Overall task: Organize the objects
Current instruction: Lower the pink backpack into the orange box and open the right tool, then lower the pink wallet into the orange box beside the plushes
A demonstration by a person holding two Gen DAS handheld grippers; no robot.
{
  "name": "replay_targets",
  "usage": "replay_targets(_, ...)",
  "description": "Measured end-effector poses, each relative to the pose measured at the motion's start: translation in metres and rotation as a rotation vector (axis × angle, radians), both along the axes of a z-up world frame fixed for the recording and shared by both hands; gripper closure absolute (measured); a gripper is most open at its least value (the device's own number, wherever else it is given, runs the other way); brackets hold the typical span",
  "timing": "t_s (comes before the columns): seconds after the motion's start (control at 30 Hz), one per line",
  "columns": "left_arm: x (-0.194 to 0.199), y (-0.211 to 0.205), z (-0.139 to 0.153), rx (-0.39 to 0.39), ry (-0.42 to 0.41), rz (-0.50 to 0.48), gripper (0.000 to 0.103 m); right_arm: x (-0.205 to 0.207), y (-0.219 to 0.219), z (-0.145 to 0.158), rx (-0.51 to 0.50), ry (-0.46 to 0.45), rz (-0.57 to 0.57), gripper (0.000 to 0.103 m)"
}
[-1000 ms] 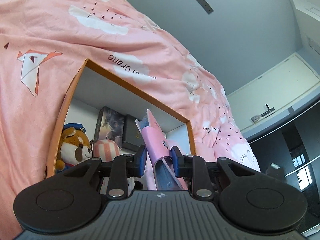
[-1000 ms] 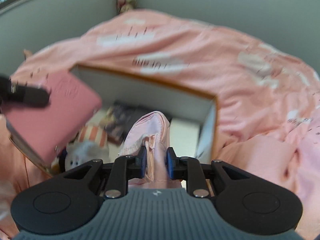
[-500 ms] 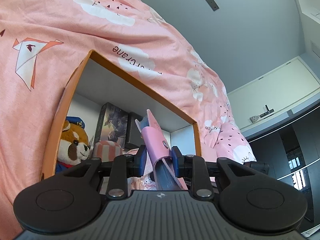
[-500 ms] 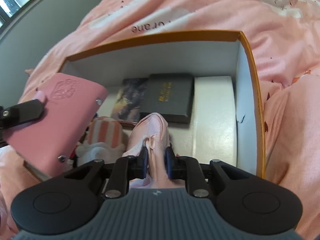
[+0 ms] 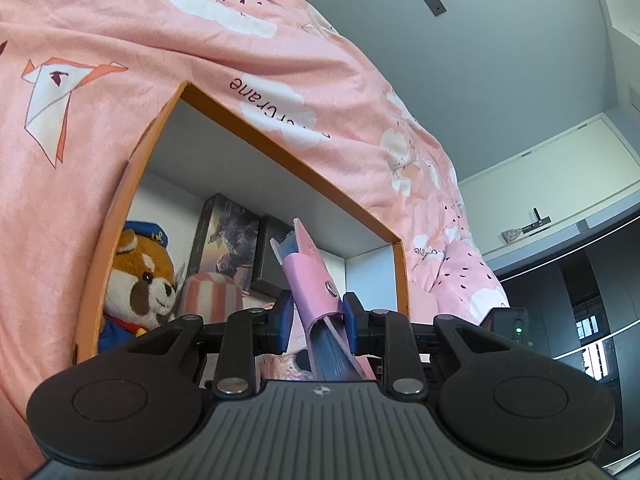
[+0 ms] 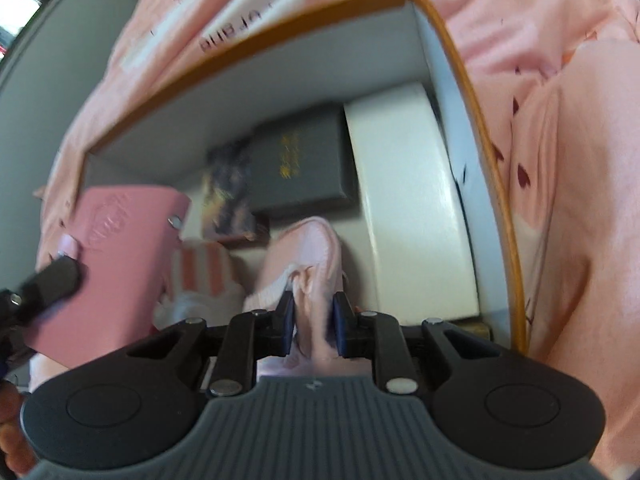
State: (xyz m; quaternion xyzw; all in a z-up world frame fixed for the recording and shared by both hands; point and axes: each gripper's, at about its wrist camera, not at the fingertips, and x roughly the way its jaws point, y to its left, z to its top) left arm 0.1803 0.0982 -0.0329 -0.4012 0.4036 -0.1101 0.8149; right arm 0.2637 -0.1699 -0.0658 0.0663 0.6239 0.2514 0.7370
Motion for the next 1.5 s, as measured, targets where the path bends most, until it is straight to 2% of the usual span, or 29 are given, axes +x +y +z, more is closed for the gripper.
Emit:
replay_targets(0.2, -0.001, -0.001, -0.002, 0.002, 0.009, -0.009, 0.074, -0.004, 0.018, -0.003, -0.080, -0.060, 0.157, 0.064)
replay_targets(0.43, 0.000, 0.001, -0.004, -0.011, 0.017, -0.012, 0.074, -0.021, 0.021, 0.030, -0.154, -0.220, 0.373, 0.061)
replay_targets(0.53, 0.001, 0.000, -0.006, -0.014, 0.024, -0.012, 0.074, -0.028, 0.021, 0.042, -0.169, -0.276, 0.461, 0.064)
replay_targets(0.6, 0.000, -0.001, -0.006, -0.016, 0.027, -0.013, 0.074, -0.031, 0.022, 0.047, -0.161, -0.278, 0.523, 0.083)
replay_targets(0.73, 0.000, -0.001, -0.006, -0.025, 0.032, -0.013, 0.074, -0.031, 0.031, 0.042, -0.203, -0.249, 0.615, 0.083)
replay_targets(0.93, 0.002, -0.002, -0.010, -0.036, 0.049, -0.023, 0.074, -0.008, 0.038, 0.007, -0.217, -0.047, 0.599, 0.090)
replay_targets(1.07, 0.006, -0.008, -0.016, -0.030, 0.066, -0.040, 0.074, -0.003, 0.039, 0.000, -0.210, -0.027, 0.582, 0.089)
replay_targets(1.17, 0.010, -0.015, -0.019, -0.038, 0.062, -0.055, 0.074, -0.009, 0.032, 0.011, -0.206, -0.079, 0.589, 0.088)
replay_targets(1.23, 0.013, -0.020, -0.020, -0.046, 0.051, -0.066, 0.074, -0.015, 0.023, 0.024, -0.213, -0.166, 0.589, 0.085)
replay_targets(1.3, 0.017, -0.027, -0.023, -0.040, 0.052, -0.082, 0.074, -0.022, 0.013, 0.037, -0.225, -0.266, 0.582, 0.071)
replay_targets(1.4, 0.021, -0.038, -0.032, -0.026, 0.070, -0.102, 0.074, -0.025, -0.002, 0.050, -0.253, -0.374, 0.530, 0.067)
replay_targets(1.5, 0.022, -0.047, -0.043, -0.018, 0.102, -0.115, 0.074, -0.023, -0.018, 0.058, -0.230, -0.416, 0.457, 0.062)
